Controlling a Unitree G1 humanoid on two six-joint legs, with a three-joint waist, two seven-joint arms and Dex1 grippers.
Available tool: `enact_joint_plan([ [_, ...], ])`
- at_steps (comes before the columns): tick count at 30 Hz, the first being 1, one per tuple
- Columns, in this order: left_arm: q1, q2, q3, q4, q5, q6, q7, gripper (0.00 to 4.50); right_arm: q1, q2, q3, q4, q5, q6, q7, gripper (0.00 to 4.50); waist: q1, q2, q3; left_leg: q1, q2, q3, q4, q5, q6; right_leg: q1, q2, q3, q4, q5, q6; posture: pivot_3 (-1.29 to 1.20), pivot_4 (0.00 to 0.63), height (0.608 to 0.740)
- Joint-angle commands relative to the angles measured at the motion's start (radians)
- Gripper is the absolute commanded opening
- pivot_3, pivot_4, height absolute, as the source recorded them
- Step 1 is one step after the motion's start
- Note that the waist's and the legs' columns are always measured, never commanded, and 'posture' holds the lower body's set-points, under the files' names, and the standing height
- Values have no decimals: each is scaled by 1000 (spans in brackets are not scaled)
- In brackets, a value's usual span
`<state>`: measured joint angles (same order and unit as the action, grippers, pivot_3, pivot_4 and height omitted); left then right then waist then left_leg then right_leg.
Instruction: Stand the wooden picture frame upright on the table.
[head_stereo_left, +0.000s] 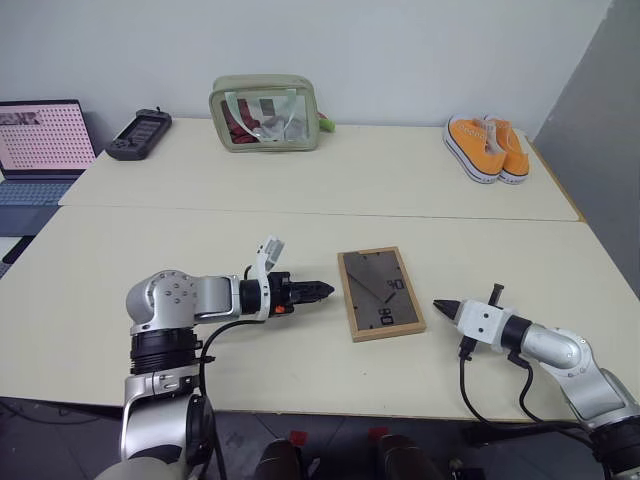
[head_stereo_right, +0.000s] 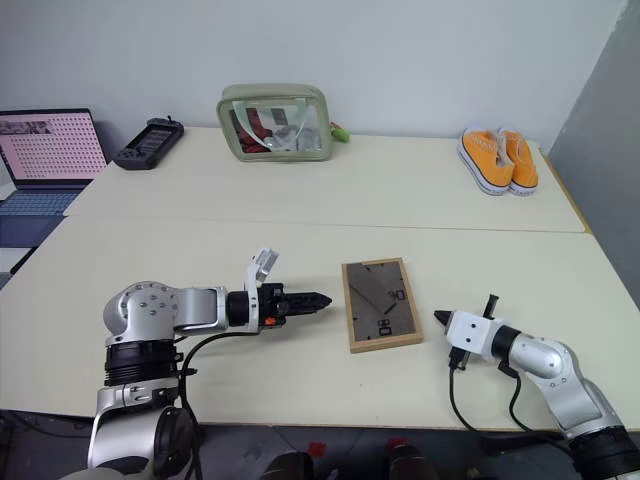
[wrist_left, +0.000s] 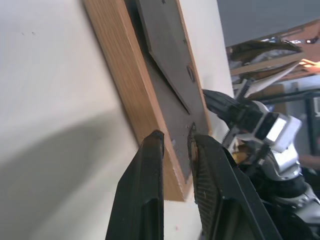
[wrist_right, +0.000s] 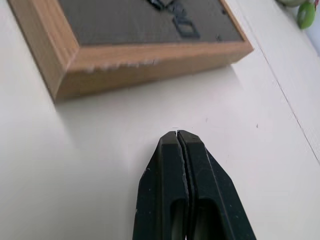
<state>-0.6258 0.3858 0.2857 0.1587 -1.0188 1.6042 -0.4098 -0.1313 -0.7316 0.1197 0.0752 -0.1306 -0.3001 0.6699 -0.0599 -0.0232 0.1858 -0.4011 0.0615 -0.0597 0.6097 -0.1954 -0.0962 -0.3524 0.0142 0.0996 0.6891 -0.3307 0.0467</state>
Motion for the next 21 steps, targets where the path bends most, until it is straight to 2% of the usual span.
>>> enact_joint_plan([
  [1,52,49,-81,-9,-293,10,180,895,-17,-7,-21,1,2,-34,-4,0,3,0,0,0,0,0,0,0,0,0,0,0,0,0,0,0,150,740],
  [2,63,57,-97,-8,-346,10,228,895,-16,-4,-20,-1,2,-34,-5,0,4,0,0,0,0,0,0,0,0,0,0,0,0,0,0,0,150,740],
  [7,69,61,-105,22,-496,10,427,1814,-1,12,-16,-8,-8,-37,-20,0,8,0,0,0,-1,0,1,0,0,1,-1,0,0,0,1,0,150,740],
  [13,53,49,-85,60,-584,-36,599,3007,17,20,-13,-21,-10,-36,-28,0,8,0,0,0,-1,0,1,0,0,1,0,0,0,0,1,0,150,740],
  [20,79,60,-134,60,-721,-117,738,4391,12,11,-15,-3,-21,-49,-26,0,9,0,0,0,-1,0,1,0,0,1,-1,0,0,0,1,0,150,740],
  [21,84,58,-143,64,-737,-133,760,4460,10,10,-14,1,-25,-51,-26,0,10,0,0,0,-1,0,1,0,0,1,-1,0,0,0,1,0,150,740],
])
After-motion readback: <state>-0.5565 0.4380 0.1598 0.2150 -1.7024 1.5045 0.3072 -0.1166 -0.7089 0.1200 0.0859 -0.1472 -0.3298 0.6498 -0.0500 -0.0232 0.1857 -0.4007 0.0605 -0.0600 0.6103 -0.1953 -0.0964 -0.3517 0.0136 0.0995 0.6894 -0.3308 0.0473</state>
